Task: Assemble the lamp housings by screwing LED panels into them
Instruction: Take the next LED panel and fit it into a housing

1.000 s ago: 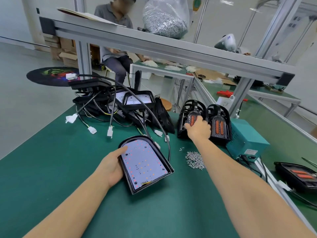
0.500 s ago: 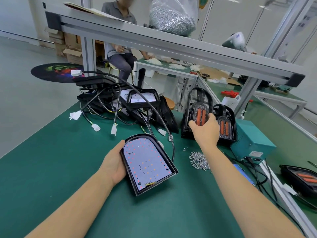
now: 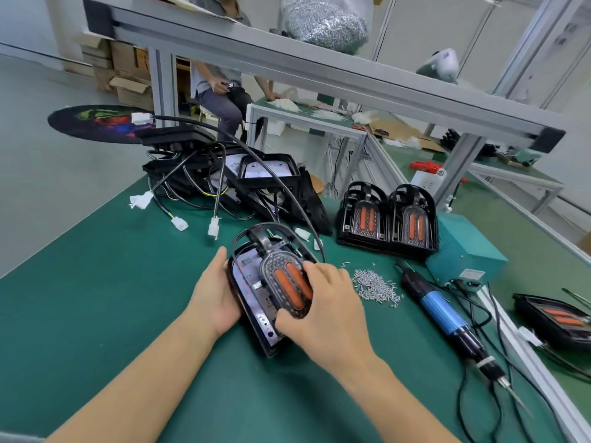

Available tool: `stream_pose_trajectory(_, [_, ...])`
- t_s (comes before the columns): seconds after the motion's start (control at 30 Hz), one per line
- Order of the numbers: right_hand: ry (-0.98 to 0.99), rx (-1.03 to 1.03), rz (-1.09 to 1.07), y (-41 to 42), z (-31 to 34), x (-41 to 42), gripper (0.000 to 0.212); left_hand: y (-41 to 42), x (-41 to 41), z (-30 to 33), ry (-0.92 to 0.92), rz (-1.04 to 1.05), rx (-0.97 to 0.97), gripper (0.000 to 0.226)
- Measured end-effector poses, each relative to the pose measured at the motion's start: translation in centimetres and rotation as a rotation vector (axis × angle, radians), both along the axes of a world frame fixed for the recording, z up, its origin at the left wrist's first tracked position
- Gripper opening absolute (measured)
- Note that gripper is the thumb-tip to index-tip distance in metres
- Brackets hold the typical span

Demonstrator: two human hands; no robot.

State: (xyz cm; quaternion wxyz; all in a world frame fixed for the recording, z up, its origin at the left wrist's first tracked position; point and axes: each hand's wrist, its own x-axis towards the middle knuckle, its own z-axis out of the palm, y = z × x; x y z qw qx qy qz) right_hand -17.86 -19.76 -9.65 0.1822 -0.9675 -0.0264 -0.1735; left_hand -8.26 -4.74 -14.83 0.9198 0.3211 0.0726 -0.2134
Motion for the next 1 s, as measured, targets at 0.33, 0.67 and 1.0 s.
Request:
stream_pose_trajectory(0.33, [0.079,-0.032,0.005,0.0,-1.9,-1.0,0.068,0.1,-0.8,0.7,-0.047,-0.051,0.017,0.054])
stream_pose_trajectory(0.67, [0.077,-0.066,0.057,-0.4,-2.1,-0.6,0.059,-0.3,0.3,1.8,-0.029,0.030,0.470,0.020])
stream_pose_trajectory(1.0, [0.013,0.122,0.130,-3.7,-1.8,-0.5,0.051,0.6,-0.2,1.0,-0.299,0.162,1.393,0.043])
